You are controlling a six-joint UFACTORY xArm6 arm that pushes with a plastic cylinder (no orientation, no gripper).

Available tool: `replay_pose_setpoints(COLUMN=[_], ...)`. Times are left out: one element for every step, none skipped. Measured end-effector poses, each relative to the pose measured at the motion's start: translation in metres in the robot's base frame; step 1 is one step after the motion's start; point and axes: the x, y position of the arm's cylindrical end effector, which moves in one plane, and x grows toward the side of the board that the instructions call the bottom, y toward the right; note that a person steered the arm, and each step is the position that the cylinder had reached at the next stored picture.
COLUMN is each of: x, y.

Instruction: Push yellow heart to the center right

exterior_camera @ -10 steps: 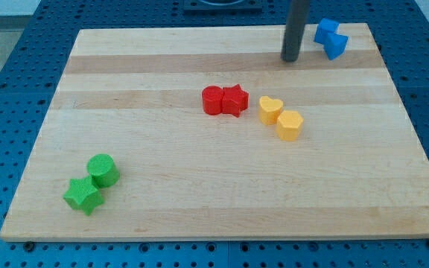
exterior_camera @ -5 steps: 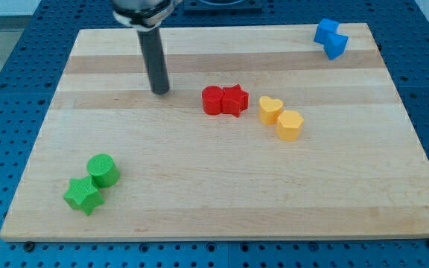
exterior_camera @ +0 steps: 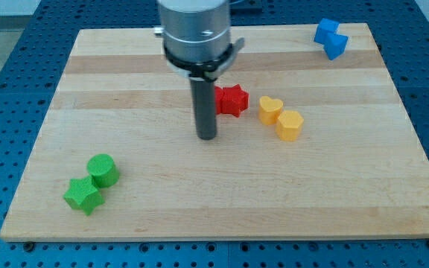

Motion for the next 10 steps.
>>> replay_pose_setpoints(x=[-0.006,-0.015,-0.017,-0.024,-0.034,-0.043,-0.052,-0.061,-0.074,-0.09], y=[0.027,0.048,0.073,0.093,0.103,0.105,0.104,0.097,0.091,0.09])
